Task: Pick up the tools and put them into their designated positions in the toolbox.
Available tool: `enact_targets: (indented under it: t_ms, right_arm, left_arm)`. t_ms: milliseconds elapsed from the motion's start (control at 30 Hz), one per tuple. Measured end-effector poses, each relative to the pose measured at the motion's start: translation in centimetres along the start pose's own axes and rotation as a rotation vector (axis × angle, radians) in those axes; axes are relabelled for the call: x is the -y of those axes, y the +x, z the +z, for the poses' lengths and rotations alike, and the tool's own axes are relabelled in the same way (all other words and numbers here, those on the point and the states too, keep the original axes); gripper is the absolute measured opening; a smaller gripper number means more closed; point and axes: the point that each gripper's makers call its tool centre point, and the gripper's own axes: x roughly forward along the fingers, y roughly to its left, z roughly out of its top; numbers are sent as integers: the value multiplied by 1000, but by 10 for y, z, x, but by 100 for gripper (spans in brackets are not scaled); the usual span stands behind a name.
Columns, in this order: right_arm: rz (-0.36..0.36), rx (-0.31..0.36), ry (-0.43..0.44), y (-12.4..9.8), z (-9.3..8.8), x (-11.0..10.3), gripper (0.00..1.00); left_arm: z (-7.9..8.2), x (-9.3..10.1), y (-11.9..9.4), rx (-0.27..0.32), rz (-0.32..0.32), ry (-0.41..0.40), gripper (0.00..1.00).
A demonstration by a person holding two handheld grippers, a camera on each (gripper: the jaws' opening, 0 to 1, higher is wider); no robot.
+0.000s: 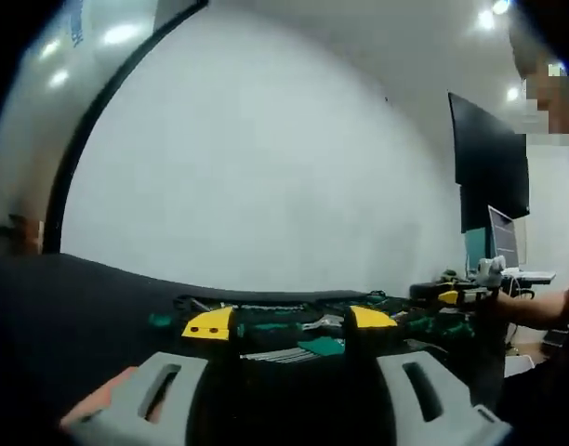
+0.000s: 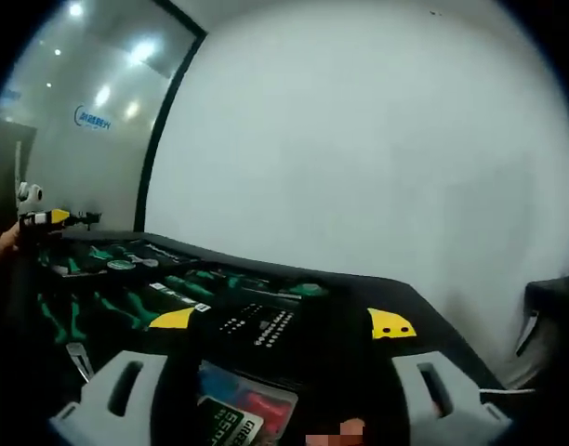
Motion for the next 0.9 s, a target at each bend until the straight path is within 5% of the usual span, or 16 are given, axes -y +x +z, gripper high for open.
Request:
enact_targets:
  t_ms: [667,900]
  right_arm:
    - [0,-25,12,-1,-6,2,65]
    - [4,8,44,-3,1,4,58]
  left_arm:
    - [18,-16,-15,83,75,-22,27]
    - [56,-2,-34,279,-39,-110,25]
